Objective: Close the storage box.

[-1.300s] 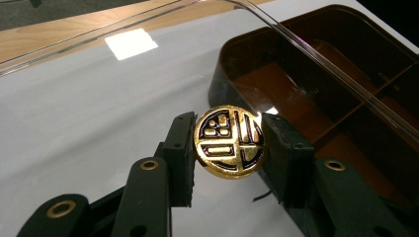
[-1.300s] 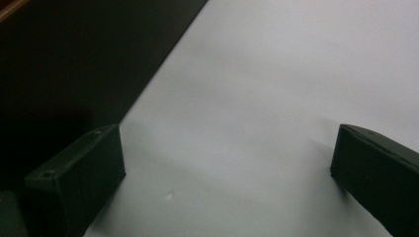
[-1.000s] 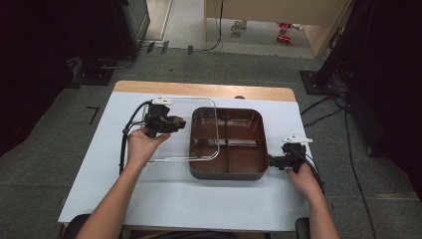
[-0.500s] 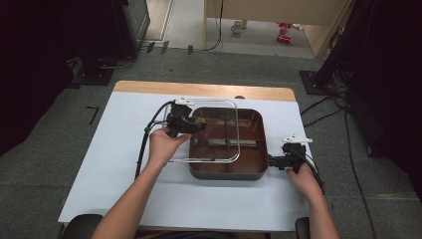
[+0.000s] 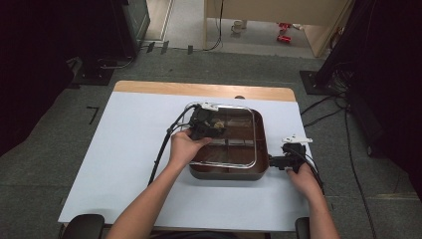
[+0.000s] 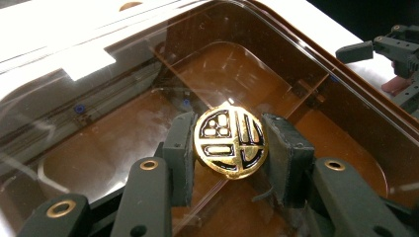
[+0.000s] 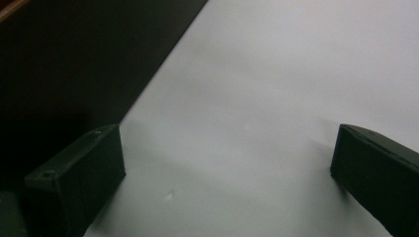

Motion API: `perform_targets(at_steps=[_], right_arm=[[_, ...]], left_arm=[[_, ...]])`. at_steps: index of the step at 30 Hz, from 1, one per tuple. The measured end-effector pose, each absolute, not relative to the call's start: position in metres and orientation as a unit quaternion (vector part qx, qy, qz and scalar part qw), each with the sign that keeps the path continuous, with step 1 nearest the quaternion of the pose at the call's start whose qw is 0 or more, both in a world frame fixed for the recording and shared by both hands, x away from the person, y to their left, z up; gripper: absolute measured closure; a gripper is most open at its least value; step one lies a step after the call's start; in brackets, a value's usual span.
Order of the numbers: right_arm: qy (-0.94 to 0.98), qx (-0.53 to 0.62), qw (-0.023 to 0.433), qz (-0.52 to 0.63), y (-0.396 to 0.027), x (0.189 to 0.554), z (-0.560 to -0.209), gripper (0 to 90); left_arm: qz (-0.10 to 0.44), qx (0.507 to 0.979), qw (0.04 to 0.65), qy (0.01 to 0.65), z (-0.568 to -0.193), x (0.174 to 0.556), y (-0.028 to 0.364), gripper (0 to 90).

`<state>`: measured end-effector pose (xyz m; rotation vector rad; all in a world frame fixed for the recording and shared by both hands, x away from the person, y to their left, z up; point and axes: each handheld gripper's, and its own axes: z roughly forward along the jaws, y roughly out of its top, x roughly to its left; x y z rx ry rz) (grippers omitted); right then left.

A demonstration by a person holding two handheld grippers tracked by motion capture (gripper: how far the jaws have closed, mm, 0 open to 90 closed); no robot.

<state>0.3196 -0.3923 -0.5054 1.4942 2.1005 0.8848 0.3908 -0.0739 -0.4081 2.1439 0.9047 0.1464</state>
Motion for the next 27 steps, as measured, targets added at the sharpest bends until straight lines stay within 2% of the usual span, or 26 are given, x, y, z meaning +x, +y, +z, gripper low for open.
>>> perform_targets(at_steps=[8, 27], right_arm=[[0.754, 0.536, 0.207, 0.318, -0.392, 0.32, -0.505, 0.0], [0.753, 0.538, 0.205, 0.317, -0.392, 0.319, -0.505, 0.0]], left_arm=[[0.059, 0.849, 0.391, 0.352, -0.417, 0.389, -0.094, 59.6], [0.061, 0.852, 0.381, 0.354, -0.416, 0.378, -0.109, 59.5]])
